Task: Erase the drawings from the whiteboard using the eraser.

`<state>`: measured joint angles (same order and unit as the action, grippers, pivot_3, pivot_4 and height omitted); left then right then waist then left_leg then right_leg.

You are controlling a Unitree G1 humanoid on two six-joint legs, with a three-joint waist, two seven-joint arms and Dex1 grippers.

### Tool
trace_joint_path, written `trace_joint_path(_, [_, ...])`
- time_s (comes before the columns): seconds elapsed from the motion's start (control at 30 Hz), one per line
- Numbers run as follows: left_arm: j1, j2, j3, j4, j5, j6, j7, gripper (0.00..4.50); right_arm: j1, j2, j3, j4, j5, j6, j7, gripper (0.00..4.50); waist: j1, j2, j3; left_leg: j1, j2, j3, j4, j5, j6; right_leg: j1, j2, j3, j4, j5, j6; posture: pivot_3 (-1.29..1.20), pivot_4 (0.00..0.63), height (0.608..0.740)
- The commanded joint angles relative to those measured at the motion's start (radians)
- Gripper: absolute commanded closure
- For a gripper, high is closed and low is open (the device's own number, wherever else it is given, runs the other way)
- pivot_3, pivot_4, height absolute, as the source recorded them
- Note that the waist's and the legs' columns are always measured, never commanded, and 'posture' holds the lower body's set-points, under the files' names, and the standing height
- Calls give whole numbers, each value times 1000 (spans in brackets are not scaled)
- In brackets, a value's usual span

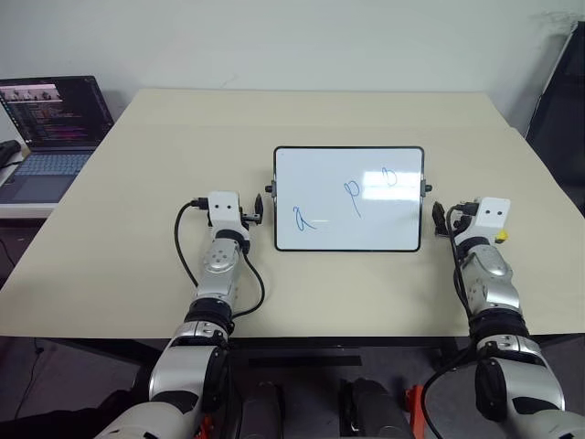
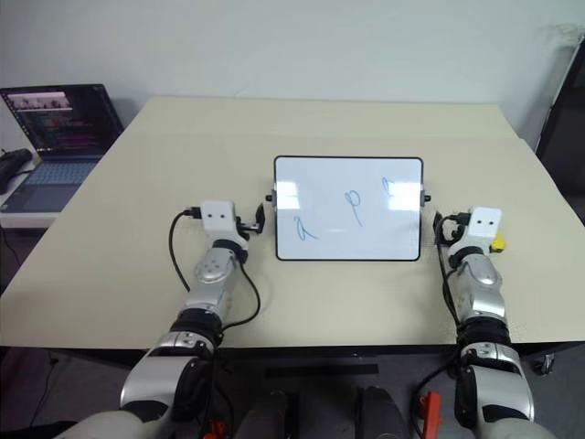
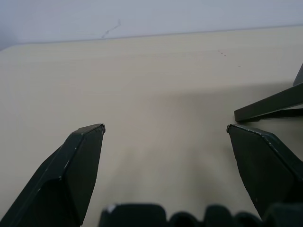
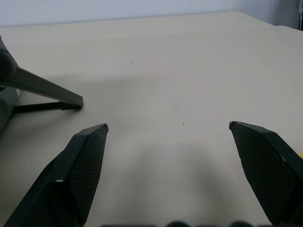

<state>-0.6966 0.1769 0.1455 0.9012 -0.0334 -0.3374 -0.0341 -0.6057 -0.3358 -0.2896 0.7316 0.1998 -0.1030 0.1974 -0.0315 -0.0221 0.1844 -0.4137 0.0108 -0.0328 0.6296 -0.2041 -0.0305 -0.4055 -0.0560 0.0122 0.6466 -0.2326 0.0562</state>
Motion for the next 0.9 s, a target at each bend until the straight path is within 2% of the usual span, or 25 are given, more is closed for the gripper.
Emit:
trace_joint_path(0.03, [-9,18,12,-28,-7,-27,1,0,-42,-10,4,6,2,-7,17,18,0,0,0,0,0,0,0,0,0,0,0,0,0,0,0,0,150,740])
trace_joint_path(0.3, [47,52,20,-102,-7,-19,8,0,-108,0,34,127,-20,-28,64,18,-1,0,0,0,0,1,0,0,0,0,0,1,0,0,0,0,150,740])
trace_joint_path(0.5, [88,43,15,-149,-3,-9,5,0,-149,-5,17,197,-13,-80,51,18,0,0,0,0,1,2,0,0,0,-1,0,2,0,0,0,0,150,740])
trace_joint_path(0.77, [106,2,-8,-183,-7,5,-16,0,-109,-30,-1,169,2,-97,50,18,1,0,0,1,1,3,0,0,0,0,0,2,0,0,0,0,150,740])
trace_joint_path(0.9, [109,9,-10,-174,17,-1,12,0,-83,-56,3,146,3,-85,101,18,1,0,0,1,1,3,0,0,0,0,0,3,0,0,0,0,150,740])
